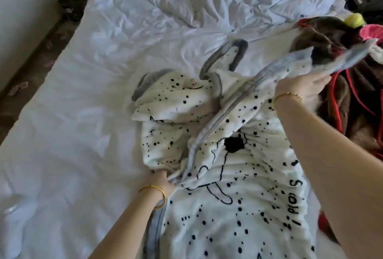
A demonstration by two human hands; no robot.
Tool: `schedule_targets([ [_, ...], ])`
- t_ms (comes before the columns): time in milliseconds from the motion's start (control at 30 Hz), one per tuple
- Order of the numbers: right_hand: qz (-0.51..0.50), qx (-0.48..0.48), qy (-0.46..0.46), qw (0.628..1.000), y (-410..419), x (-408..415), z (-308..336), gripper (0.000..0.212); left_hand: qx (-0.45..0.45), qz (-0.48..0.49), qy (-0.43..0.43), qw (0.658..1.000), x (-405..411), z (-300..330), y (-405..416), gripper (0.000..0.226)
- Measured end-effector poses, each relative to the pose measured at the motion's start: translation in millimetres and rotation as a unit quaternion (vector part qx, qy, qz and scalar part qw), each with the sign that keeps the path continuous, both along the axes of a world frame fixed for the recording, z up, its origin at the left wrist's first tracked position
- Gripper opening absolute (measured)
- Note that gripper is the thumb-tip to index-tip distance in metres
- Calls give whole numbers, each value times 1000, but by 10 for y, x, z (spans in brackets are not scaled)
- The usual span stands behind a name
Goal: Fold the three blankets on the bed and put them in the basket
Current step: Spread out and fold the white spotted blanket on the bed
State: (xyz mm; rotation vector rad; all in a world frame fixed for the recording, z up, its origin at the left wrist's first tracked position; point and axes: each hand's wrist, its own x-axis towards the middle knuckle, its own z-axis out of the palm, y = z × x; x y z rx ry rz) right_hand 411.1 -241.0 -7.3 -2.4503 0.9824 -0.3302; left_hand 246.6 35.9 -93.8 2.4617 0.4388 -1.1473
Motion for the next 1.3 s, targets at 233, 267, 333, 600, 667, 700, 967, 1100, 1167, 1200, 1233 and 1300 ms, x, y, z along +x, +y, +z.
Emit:
schedule_targets([
  [233,331,-29,-10,943,686,-725,-417,44,-87,-29,-66,994,438,144,-486,71],
  [267,388,-26,-4,921,728,-801,-485,38,-48,-58,-53,996,429,126,-503,66],
  [333,447,7,66,892,790,-911,-548,21,-7,-48,-43,998,371,81,-476,49],
  [600,201,251,291,901,1320,-968,-681,100,-203,199,-83,955,235,47,-387,25],
  [667,189,178,305,916,1398,-1027,-737,97,-220,182,-87,954,211,60,-387,11],
  [700,181,168,296,923,1405,-1045,-766,92,-227,169,-97,954,186,74,-373,9],
  [967,141,316,60,936,1522,-1031,-598,61,-274,80,-49,957,131,337,-106,38],
  [1100,307,233,-56,921,1768,-999,-337,58,-401,202,-39,893,179,372,185,20],
  [1167,418,234,-68,875,1987,-954,-264,60,-453,300,-22,839,237,293,394,12],
  [1200,470,227,-36,852,2080,-944,-267,63,-437,349,-30,829,256,223,477,15],
  [1233,509,208,18,835,2136,-938,-303,68,-394,388,-57,831,273,151,537,18],
  [1300,516,179,139,826,2120,-946,-458,80,-234,425,-152,861,307,-21,620,19],
])
